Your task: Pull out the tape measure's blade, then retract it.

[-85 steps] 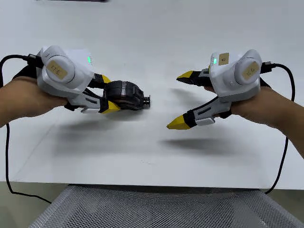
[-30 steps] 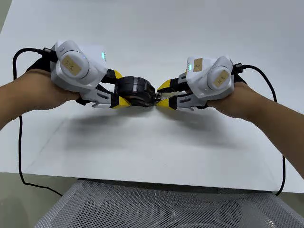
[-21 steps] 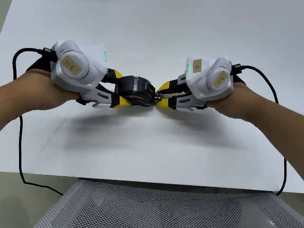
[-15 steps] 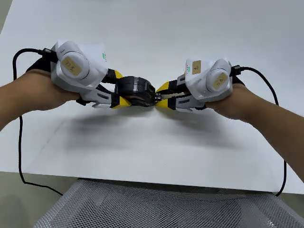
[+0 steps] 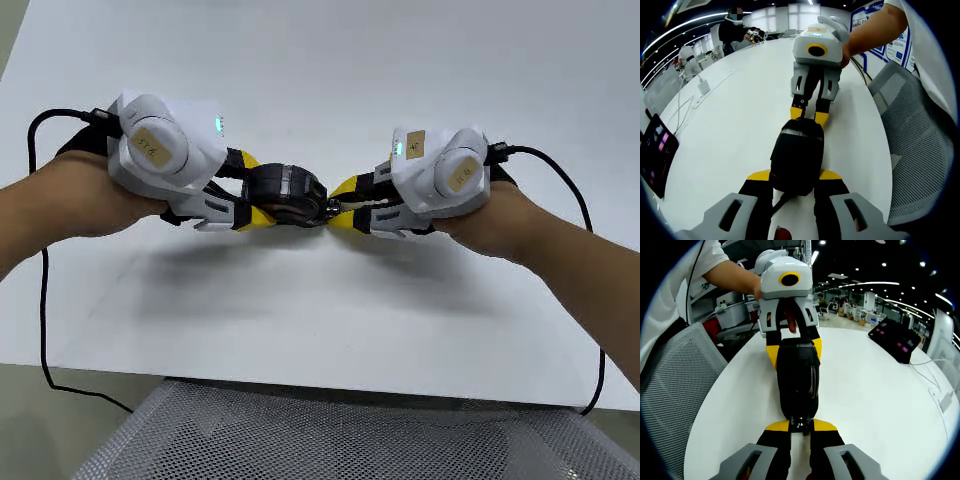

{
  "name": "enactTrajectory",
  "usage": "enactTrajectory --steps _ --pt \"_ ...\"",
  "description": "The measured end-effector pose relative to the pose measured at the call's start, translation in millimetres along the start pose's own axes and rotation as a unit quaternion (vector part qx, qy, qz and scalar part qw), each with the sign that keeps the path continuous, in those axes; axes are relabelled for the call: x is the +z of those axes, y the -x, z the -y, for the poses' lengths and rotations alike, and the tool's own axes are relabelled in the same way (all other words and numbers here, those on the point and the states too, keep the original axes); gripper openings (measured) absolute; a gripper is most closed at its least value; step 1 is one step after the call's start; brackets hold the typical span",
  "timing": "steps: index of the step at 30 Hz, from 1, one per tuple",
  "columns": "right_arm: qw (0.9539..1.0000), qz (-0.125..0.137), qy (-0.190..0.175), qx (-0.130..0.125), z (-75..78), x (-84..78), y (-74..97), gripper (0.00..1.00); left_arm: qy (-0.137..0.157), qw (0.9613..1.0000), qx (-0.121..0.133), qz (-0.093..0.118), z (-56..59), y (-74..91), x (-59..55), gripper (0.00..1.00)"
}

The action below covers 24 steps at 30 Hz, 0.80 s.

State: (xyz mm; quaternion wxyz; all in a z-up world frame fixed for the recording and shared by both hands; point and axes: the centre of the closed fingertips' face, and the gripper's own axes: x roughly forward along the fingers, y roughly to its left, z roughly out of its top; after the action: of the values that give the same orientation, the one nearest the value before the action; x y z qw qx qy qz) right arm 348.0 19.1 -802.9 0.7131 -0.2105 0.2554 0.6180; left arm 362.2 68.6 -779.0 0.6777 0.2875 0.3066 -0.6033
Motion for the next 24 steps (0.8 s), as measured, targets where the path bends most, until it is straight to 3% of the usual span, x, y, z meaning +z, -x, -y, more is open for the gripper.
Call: enactTrajectory --steps 12,24 --pt "1.0 0.0 0.003 -0.001 -0.8 0.0 2.6 0.09 0.001 1.0 0.0 0.002 0.3 0.0 0.7 0.26" --pt "1.0 -0.004 -0.003 -0.009 -0.5 -11.2 21.3 0.09 0.003 1.0 0.0 0.001 0.6 -0.5 0.6 0.26"
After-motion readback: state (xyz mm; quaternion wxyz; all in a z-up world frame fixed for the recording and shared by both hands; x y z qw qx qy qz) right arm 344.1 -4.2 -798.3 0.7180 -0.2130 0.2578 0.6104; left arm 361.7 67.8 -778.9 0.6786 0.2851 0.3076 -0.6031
